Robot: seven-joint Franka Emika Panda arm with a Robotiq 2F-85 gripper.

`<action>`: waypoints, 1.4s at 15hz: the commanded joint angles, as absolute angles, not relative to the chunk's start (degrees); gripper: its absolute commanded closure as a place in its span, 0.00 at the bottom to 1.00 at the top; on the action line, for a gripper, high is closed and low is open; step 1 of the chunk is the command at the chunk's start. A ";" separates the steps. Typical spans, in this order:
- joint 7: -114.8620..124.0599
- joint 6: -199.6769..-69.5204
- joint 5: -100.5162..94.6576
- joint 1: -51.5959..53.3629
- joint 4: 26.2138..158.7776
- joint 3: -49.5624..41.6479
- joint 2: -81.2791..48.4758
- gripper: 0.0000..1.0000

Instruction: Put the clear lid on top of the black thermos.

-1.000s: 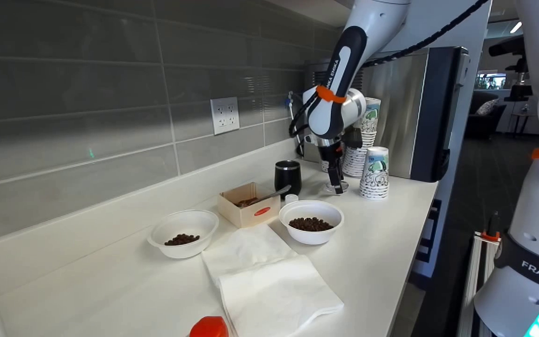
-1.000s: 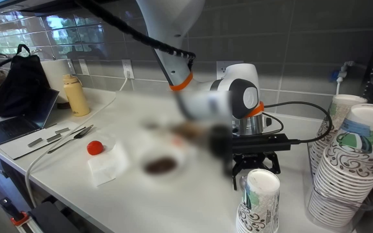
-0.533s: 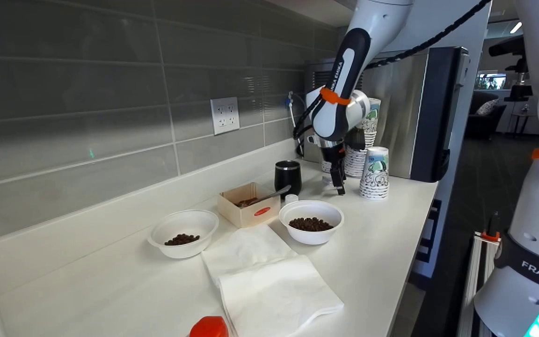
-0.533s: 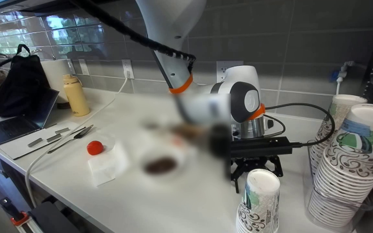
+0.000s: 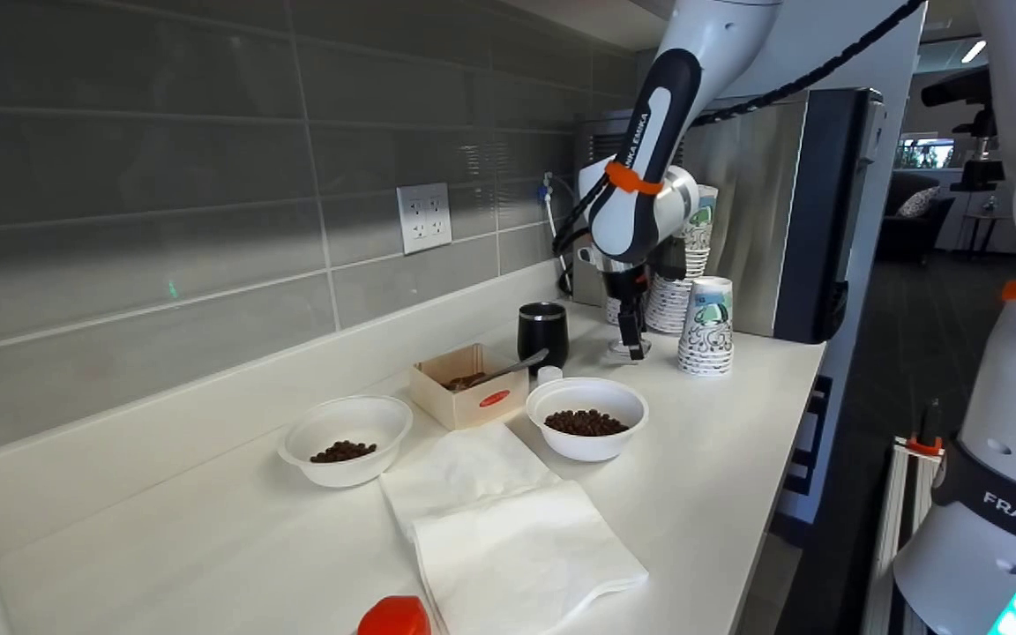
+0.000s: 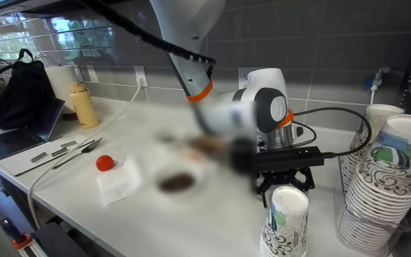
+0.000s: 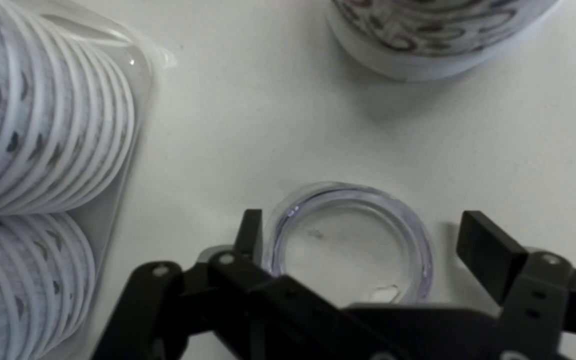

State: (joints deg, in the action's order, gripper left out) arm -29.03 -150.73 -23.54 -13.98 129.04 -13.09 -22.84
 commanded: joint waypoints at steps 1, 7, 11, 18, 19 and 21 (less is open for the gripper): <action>-27.17 -152.25 -25.41 -13.83 129.40 -13.61 -21.70 0.00; -27.45 -152.50 -24.97 -14.06 128.90 -13.30 -22.83 0.00; -27.37 -153.37 -24.65 -14.44 128.63 -13.34 -23.14 0.00; -27.55 -156.05 -24.18 -14.96 128.20 -13.03 -25.58 0.00; -27.54 -156.32 -24.20 -14.98 128.21 -13.05 -25.93 0.00; -27.71 -157.17 -24.30 -15.10 128.30 -13.10 -26.48 0.25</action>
State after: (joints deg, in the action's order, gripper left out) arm -28.38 -155.16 -23.54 -14.48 128.88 -13.18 -24.93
